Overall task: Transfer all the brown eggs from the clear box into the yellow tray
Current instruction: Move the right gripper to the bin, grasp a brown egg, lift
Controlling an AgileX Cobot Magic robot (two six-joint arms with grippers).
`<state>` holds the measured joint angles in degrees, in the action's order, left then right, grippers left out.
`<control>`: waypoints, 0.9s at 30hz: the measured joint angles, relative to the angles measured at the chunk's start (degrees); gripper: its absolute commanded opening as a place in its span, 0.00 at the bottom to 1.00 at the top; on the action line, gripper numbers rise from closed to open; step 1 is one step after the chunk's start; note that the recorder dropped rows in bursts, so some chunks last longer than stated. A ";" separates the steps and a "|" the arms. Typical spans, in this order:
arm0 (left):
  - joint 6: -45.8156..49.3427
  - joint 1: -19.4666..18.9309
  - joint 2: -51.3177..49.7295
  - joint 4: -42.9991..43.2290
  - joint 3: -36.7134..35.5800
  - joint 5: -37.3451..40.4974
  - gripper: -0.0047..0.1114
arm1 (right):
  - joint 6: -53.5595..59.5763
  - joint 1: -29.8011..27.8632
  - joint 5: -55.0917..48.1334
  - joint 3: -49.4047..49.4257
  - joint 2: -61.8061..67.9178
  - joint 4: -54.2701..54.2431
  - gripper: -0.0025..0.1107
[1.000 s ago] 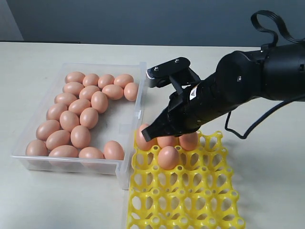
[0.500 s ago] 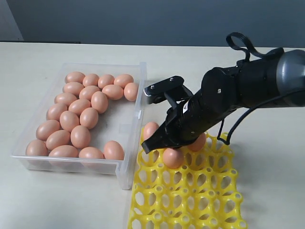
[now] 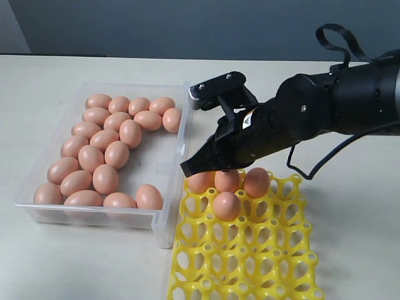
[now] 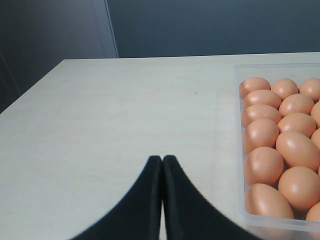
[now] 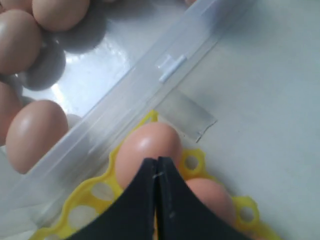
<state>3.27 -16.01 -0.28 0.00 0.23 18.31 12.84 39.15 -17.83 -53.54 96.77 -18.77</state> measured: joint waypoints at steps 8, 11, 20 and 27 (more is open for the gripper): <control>0.00 0.00 0.00 0.00 0.00 0.00 0.04 | 0.00 0.00 4.16 0.00 -0.46 0.12 0.02; 0.00 0.00 0.00 0.00 0.00 0.00 0.04 | 0.00 0.00 4.53 -0.44 -0.46 0.12 0.02; 0.00 0.00 0.00 0.00 0.00 0.00 0.04 | 5.93 0.00 -8.17 -12.08 -0.32 -0.43 0.16; 0.00 0.00 0.00 0.00 0.00 0.00 0.04 | 15.69 0.00 -24.86 -27.17 7.70 -9.27 0.47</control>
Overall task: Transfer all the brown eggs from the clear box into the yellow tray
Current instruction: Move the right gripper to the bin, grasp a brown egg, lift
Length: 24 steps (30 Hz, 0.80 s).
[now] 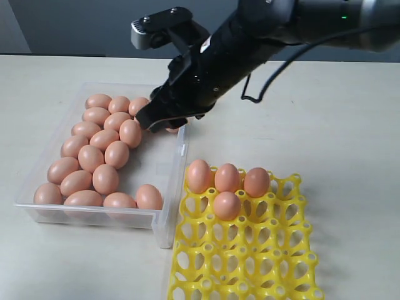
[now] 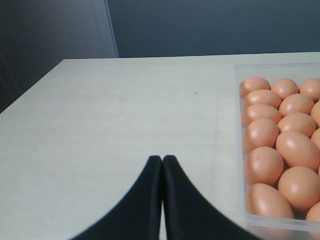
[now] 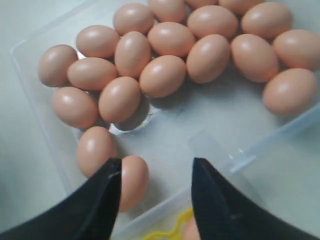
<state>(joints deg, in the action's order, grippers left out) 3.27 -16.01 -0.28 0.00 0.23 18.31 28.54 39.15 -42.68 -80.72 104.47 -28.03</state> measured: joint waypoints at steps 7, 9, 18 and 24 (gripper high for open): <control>0.00 0.00 0.00 0.00 0.00 0.00 0.04 | -1.69 0.45 -9.85 -14.94 15.45 -5.20 0.53; 0.00 0.00 0.00 0.00 0.00 0.00 0.04 | -3.78 0.45 -10.20 -19.66 20.52 -5.87 0.54; 0.00 0.00 0.00 0.00 0.00 0.00 0.04 | -10.52 0.45 -6.58 -30.66 33.16 -9.54 0.54; 0.00 0.00 0.00 0.00 0.00 0.00 0.04 | -10.73 0.45 -5.88 -31.29 36.14 -11.95 0.54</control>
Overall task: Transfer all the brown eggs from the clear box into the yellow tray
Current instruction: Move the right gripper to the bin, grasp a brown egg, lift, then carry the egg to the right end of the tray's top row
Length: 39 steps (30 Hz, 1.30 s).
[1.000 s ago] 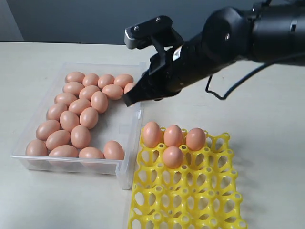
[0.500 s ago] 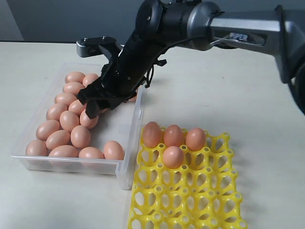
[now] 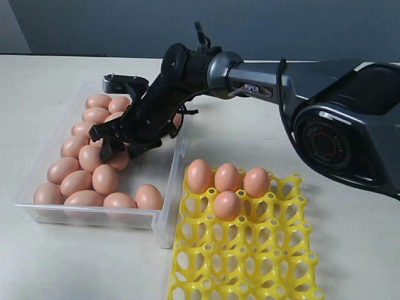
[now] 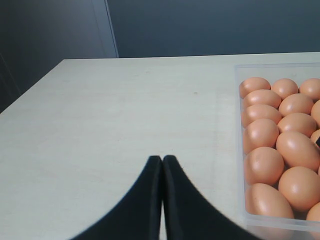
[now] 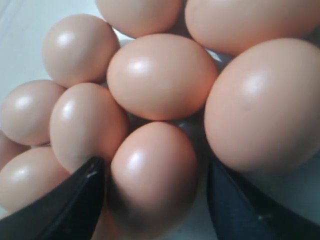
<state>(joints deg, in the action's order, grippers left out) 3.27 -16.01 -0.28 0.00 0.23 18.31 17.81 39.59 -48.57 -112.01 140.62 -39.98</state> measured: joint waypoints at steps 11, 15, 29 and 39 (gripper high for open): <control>0.00 0.00 0.00 0.00 0.00 0.00 0.04 | -0.24 0.19 0.11 -0.60 1.47 -1.95 0.02; 0.00 0.00 0.00 0.00 0.00 0.00 0.04 | -0.18 0.19 0.00 -0.60 1.47 -2.16 0.02; 0.00 0.00 0.00 0.00 0.00 0.00 0.04 | 8.45 0.91 4.04 5.05 -12.92 -2.09 0.02; 0.00 0.00 0.00 0.00 0.00 0.00 0.04 | 9.33 1.01 34.96 38.45 -42.88 -1.08 0.02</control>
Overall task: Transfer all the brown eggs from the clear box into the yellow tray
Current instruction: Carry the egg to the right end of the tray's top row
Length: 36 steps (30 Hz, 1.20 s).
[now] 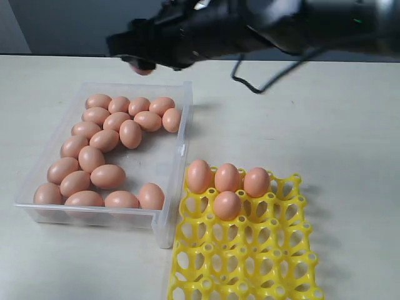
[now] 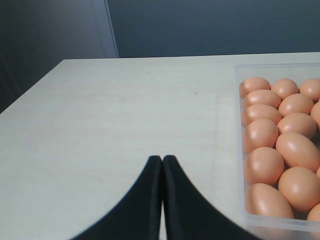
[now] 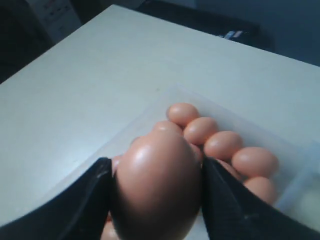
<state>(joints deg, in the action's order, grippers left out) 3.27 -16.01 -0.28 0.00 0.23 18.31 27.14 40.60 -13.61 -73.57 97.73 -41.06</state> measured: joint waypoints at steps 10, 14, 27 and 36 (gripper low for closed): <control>0.00 0.00 0.00 0.00 0.00 0.00 0.04 | 0.10 0.00 22.48 37.89 -26.46 -0.39 0.02; 0.00 0.00 0.00 0.00 0.00 0.00 0.04 | 0.00 0.00 24.91 44.61 -32.65 -1.88 0.02; 0.00 0.00 0.00 0.00 0.00 0.00 0.04 | -0.09 0.00 37.92 61.06 -33.07 -13.32 0.02; 0.00 0.00 0.00 0.00 0.00 0.00 0.04 | -4.04 0.00 41.81 61.52 -31.63 -10.07 0.02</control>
<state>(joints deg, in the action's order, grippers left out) 3.27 -16.01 -0.28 0.00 0.23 18.31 23.09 40.60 28.20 -12.05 66.11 -51.13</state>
